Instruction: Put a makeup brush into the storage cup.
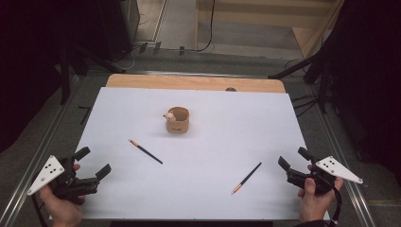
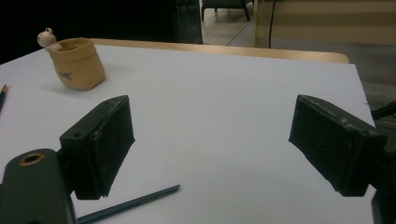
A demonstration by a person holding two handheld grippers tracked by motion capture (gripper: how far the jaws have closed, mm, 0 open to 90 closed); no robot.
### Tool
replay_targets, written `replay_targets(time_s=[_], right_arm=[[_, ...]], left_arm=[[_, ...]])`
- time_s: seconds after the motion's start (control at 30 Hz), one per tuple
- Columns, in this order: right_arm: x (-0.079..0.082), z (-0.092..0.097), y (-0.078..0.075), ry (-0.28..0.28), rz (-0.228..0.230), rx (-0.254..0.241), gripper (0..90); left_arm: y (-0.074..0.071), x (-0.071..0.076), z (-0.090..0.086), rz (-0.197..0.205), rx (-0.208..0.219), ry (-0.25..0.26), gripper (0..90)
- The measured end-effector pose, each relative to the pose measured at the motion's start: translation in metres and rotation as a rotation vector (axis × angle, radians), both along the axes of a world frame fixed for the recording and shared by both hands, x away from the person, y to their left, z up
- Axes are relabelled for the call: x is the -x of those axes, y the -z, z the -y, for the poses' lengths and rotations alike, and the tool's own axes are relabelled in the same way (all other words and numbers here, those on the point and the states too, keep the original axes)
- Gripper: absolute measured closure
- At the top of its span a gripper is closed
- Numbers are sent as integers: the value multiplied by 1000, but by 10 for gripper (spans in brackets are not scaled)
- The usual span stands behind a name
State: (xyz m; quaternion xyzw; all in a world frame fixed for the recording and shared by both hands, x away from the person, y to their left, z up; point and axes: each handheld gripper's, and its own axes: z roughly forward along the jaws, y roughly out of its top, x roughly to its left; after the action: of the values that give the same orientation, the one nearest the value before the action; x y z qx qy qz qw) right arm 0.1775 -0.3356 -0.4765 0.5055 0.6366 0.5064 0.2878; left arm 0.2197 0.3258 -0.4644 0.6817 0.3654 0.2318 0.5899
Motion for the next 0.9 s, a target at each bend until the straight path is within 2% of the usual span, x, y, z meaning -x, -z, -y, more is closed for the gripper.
replay_targets(time_s=[0.3, 0.57, 0.67, 0.77, 0.9], right_arm=[[-3, -7, -4, -19, 2, 4, 149], [-5, -13, -10, -44, 10, 3, 167], [-7, -16, -13, -70, 4, 5, 182], [-10, -19, -19, -92, 10, 30, 191], [-15, -22, -31, -126, 16, 26, 194]], left_arm=[[-1, 6, -7, 0, 13, -10, 0], [0, 3, -4, 0, 15, 2, 0], [1, 2, -2, -2, 10, 6, 0], [0, 1, 0, 0, 4, 11, 0], [1, 2, 2, 0, -1, 13, 0]])
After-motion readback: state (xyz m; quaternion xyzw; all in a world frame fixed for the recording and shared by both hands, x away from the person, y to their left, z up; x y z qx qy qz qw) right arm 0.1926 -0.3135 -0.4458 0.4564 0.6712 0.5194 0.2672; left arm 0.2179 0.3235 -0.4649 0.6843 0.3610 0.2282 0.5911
